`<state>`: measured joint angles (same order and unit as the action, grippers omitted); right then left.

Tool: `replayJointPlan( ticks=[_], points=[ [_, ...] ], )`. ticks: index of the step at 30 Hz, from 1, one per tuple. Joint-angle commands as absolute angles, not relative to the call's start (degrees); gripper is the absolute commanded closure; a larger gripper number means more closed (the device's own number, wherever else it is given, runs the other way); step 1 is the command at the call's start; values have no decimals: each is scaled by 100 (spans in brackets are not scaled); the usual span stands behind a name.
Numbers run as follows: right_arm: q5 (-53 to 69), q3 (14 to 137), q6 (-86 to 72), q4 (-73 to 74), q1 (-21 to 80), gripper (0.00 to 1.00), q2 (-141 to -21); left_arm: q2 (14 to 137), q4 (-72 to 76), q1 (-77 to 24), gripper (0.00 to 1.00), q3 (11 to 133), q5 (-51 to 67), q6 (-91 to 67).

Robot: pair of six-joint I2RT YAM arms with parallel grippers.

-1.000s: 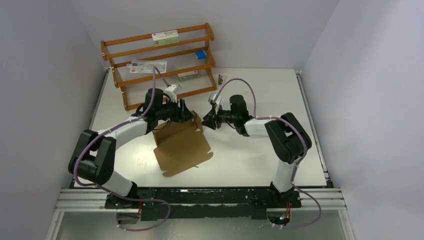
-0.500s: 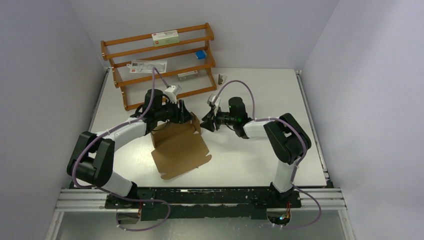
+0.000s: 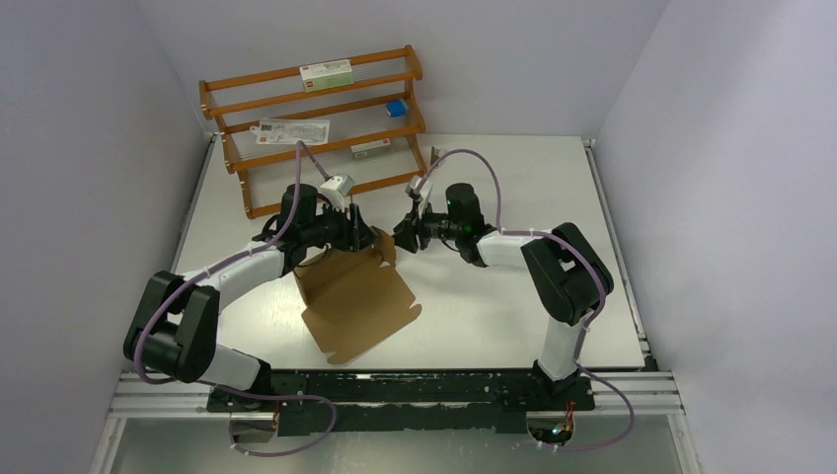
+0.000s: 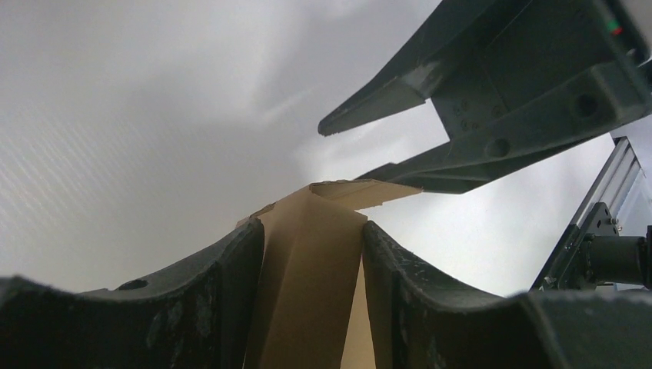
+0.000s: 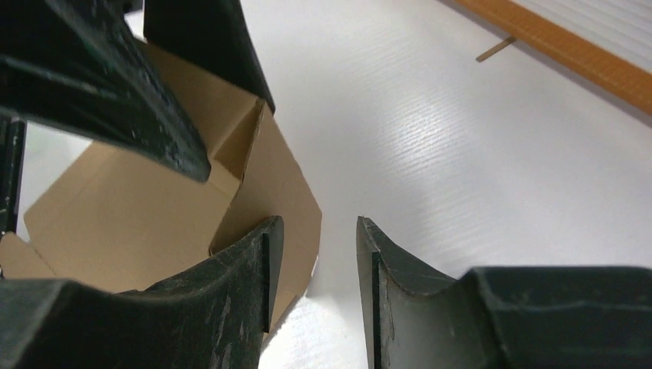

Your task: Fold the paper box

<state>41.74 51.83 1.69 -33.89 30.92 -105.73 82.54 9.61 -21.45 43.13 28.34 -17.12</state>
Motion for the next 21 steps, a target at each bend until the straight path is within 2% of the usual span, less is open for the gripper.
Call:
replayJointPlan(
  ticks=[1,12,21],
  points=[
    [4133,5564,9,-2909,3176,56,-10518,8140,912,-2136,45,4158,2654,-1640],
    [3123,4481,203,-3115,3039,54,-9609,8147,787,-2136,46,4147,2412,-1595],
    [3179,4403,172,-3204,3049,53,-9560,8209,818,-2134,46,4163,2487,-1600]
  ],
)
